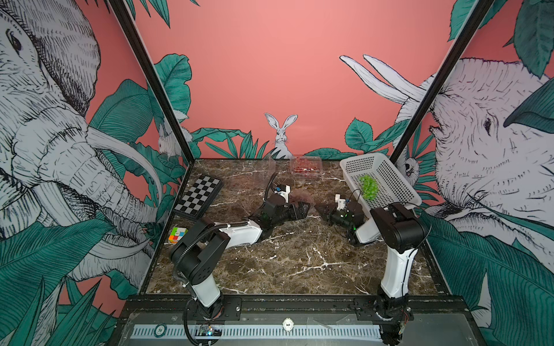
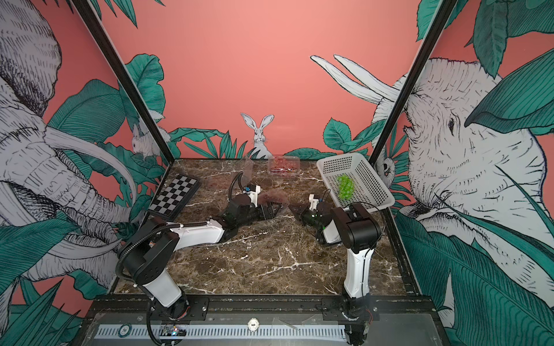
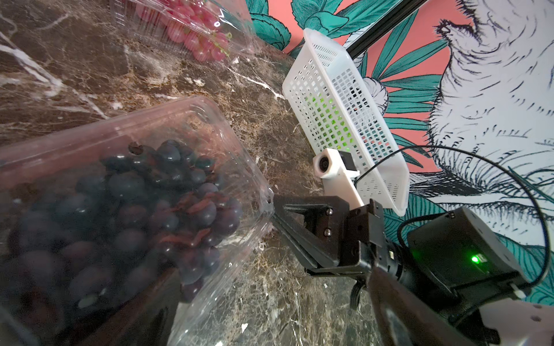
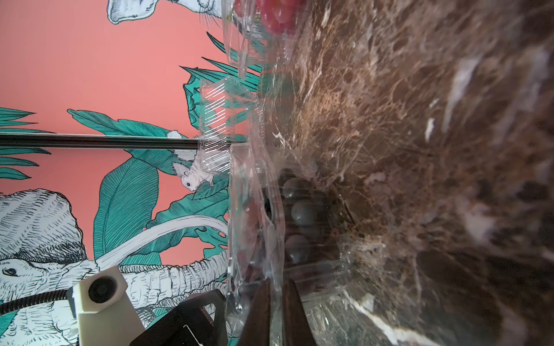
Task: Pack grapes into containers
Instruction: Close the packing box at the center of the board.
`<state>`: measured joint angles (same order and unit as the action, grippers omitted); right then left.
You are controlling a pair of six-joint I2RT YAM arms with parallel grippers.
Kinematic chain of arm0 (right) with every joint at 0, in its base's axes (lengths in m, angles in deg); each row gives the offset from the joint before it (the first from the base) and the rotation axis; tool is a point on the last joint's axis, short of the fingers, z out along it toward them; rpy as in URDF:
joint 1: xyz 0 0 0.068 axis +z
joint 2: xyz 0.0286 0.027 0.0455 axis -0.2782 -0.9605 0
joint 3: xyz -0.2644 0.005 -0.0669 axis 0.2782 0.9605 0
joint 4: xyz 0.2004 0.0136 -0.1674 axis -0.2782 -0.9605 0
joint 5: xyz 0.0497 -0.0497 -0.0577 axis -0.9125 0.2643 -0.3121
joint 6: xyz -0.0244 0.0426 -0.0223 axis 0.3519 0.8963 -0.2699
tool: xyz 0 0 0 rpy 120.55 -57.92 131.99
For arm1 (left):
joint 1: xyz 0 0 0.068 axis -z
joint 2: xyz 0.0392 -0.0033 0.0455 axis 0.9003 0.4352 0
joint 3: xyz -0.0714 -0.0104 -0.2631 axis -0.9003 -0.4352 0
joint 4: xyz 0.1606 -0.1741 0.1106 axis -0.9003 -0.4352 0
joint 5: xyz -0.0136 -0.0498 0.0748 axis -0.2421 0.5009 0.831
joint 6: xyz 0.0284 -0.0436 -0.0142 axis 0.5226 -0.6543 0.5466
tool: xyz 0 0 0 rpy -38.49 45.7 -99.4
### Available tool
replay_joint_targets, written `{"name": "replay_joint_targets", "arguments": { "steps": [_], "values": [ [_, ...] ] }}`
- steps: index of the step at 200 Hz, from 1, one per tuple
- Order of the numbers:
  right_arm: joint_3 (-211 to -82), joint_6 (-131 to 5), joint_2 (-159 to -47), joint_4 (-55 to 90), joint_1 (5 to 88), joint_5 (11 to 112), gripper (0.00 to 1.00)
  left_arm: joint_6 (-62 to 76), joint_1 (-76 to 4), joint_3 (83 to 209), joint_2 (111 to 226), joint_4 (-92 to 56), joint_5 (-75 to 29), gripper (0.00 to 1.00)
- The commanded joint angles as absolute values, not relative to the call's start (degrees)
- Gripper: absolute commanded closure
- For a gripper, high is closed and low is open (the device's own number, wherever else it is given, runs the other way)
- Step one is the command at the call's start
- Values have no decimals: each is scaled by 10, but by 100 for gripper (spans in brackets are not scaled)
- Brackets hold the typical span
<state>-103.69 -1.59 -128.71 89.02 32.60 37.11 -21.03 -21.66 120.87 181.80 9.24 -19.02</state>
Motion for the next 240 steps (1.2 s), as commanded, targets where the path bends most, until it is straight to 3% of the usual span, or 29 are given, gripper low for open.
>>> {"name": "replay_joint_targets", "arguments": {
  "steps": [1, 72, 132, 179, 202, 240],
  "values": [
    [-1035, -38, -1288, 853, 334, 385, 92, -215, -220, 1196, 1802, 82, -190, 1],
    [-1030, -41, -1291, 859, 338, 388, 94, -214, -222, 1193, 1795, 80, -191, 1],
    [-1025, -83, -1224, 783, 338, 397, 83, -186, -227, 1202, 1756, 19, -184, 1],
    [-1037, -163, -1142, 639, 335, 403, 64, -149, -237, 1228, 1684, -121, -128, 1],
    [-1052, -220, -1095, 535, 334, 420, 54, -154, -282, 1214, 1647, -168, -117, 1],
    [-1124, -338, -1041, 349, 334, 449, 25, -191, -348, 1186, 1651, -179, -169, 1]
  ]
}}
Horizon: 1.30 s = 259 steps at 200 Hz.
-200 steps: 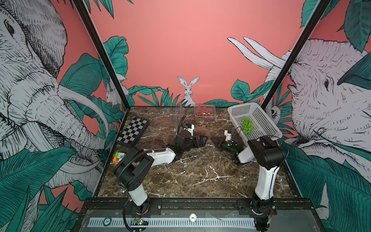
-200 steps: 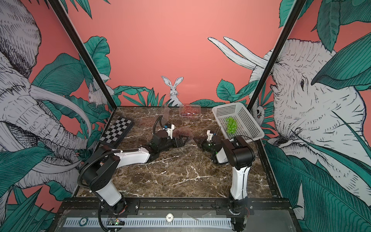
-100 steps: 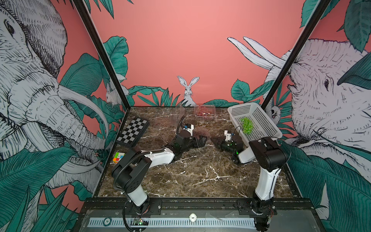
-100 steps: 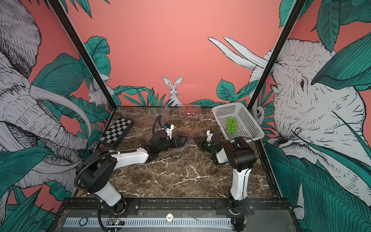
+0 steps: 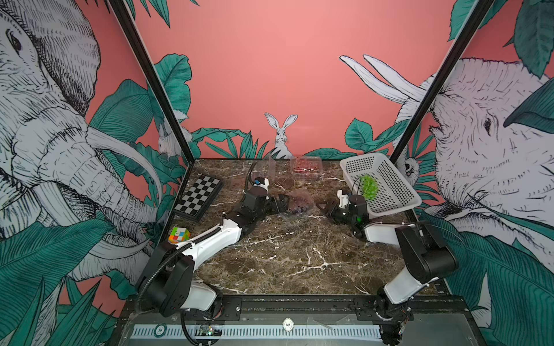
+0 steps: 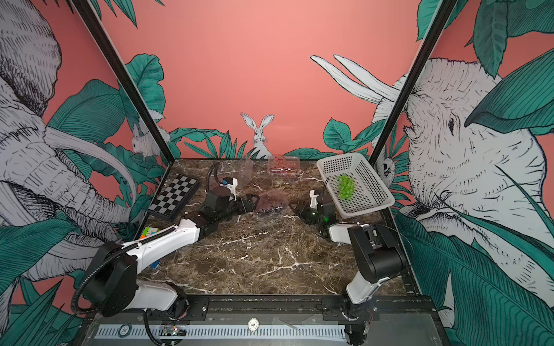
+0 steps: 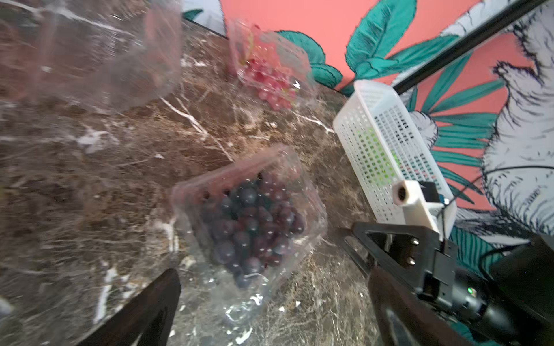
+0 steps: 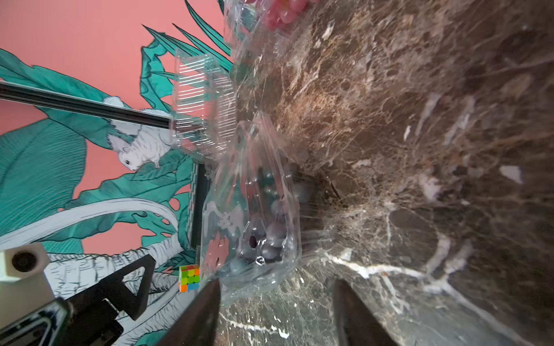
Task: Pack grapes into containers
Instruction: Close the packing box at the center of the board, then adjust the packing box at the center of the board.
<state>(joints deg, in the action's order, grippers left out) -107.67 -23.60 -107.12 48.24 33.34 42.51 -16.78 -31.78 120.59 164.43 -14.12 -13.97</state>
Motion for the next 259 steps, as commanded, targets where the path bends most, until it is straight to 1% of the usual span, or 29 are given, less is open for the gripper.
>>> {"name": "replay_joint_targets", "arguments": {
  "steps": [1, 22, 42, 48, 73, 103, 145, 149, 169, 211, 236, 259],
  "values": [
    [-1127, -340, -1040, 347, 334, 450, 24, -192, -349, 1185, 1652, -177, -172, 1],
    [-1168, -386, -1043, 287, 335, 461, 11, -209, -358, 1185, 1684, -151, -200, 1],
    [-1189, -397, -1059, 276, 335, 456, 3, -226, -358, 1189, 1723, -121, -214, 1],
    [-1193, -396, -1079, 277, 335, 449, 2, -231, -358, 1192, 1735, -109, -221, 1],
    [-1194, -387, -1101, 292, 335, 434, 1, -247, -358, 1216, 1779, -72, -248, 0],
    [-1188, -388, -1103, 292, 334, 425, 1, -252, -357, 1262, 1828, -68, -269, 1],
    [-1155, -394, -1069, 265, 330, 434, 2, -239, -352, 1329, 1876, -83, -283, 1],
    [-1151, -393, -1048, 264, 328, 433, 1, -238, -351, 1336, 1881, -85, -286, 1],
    [-1141, -393, -1027, 248, 320, 432, 1, -235, -345, 1367, 1907, -88, -292, 1],
    [-1140, -406, -1011, 218, 298, 429, 1, -237, -327, 1425, 1961, -84, -304, 1],
    [-1148, -415, -1016, 202, 291, 434, 1, -231, -317, 1455, 1978, -95, -320, 1],
    [-1162, -423, -1030, 197, 285, 430, 2, -217, -317, 1428, 1957, -97, -307, 1]
  ]
}}
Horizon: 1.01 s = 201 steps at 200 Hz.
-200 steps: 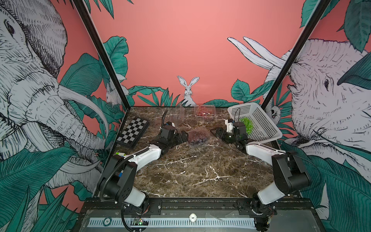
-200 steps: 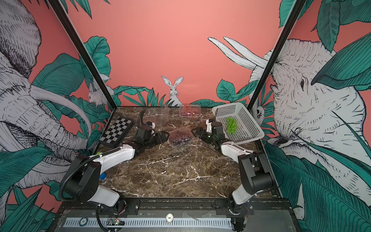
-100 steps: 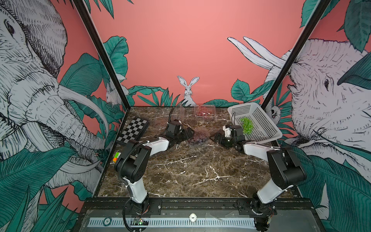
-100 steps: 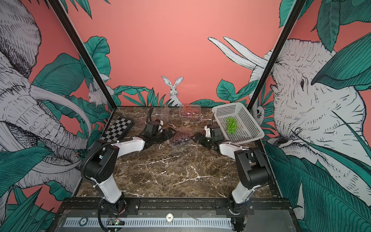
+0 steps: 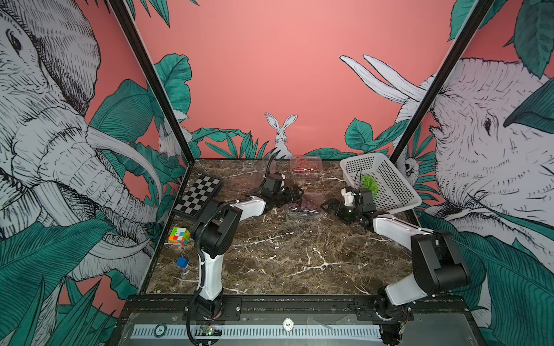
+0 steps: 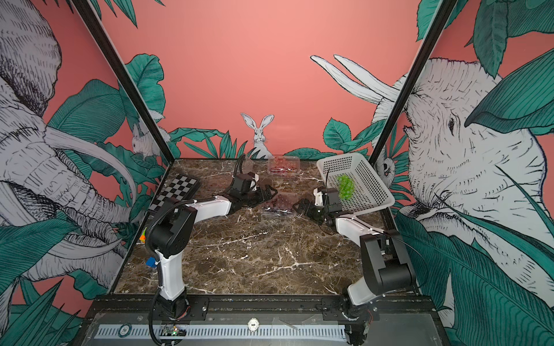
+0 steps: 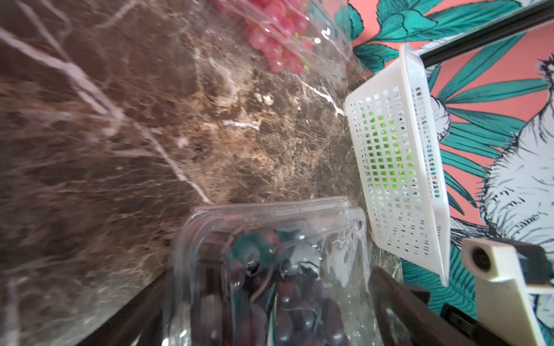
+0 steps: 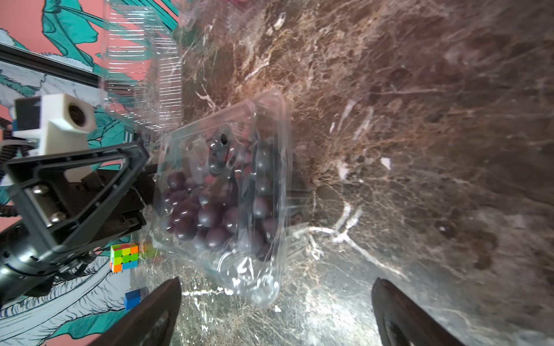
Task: Pack grapes into containers
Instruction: Adjust the packing box at the center of the board, then close the packing box at the center of the board.
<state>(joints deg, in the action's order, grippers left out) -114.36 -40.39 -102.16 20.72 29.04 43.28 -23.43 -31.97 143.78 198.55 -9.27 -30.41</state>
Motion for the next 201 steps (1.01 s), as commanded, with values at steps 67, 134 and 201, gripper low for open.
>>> {"name": "replay_joint_targets", "arguments": {
  "steps": [67, 134, 201],
  "values": [
    [-1207, -400, -1108, 248, 284, 408, 2, -214, -321, 1263, 1815, -34, -287, 1],
    [-1214, -358, -1154, 302, 302, 394, 1, -299, -327, 1147, 1804, 110, -295, 1],
    [-1208, -352, -1149, 299, 331, 400, 1, -327, -328, 1111, 1821, 176, -303, 5]
  ]
}}
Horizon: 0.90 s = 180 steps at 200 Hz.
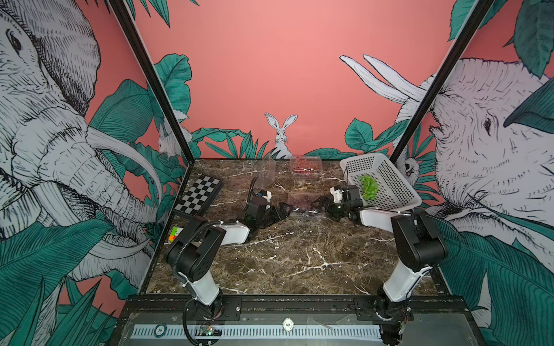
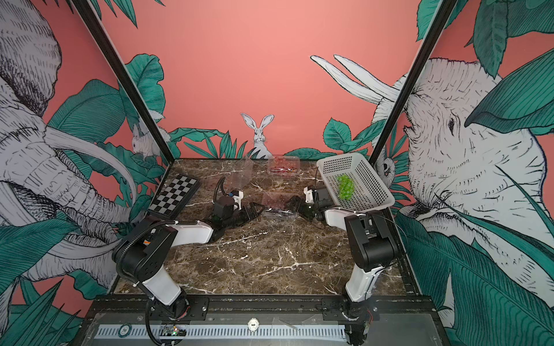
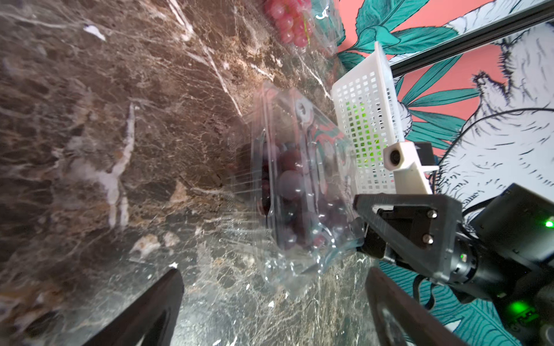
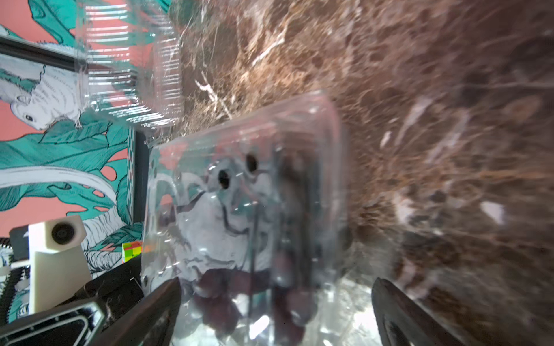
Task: Pack grapes into containers
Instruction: Close the packing box at the center of the board.
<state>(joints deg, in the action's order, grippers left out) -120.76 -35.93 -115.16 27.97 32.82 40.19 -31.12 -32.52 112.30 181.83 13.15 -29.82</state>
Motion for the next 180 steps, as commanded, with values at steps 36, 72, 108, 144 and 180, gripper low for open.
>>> {"name": "replay_joint_targets", "arguments": {
  "steps": [36, 72, 108, 144, 180],
  "values": [
    [-1202, -355, -1141, 292, 332, 404, 1, -336, -327, 1099, 1827, 201, -307, 10],
    [-1197, -337, -1151, 314, 332, 397, 1, -347, -327, 1079, 1832, 229, -306, 15],
    [-1192, -328, -1156, 327, 333, 396, 1, -350, -326, 1080, 1844, 243, -312, 25],
    [-1190, -330, -1155, 327, 334, 397, 1, -355, -326, 1086, 1866, 263, -307, 38],
    [-1189, -333, -1154, 325, 334, 396, 1, -353, -326, 1116, 1891, 261, -312, 57]
  ]
}}
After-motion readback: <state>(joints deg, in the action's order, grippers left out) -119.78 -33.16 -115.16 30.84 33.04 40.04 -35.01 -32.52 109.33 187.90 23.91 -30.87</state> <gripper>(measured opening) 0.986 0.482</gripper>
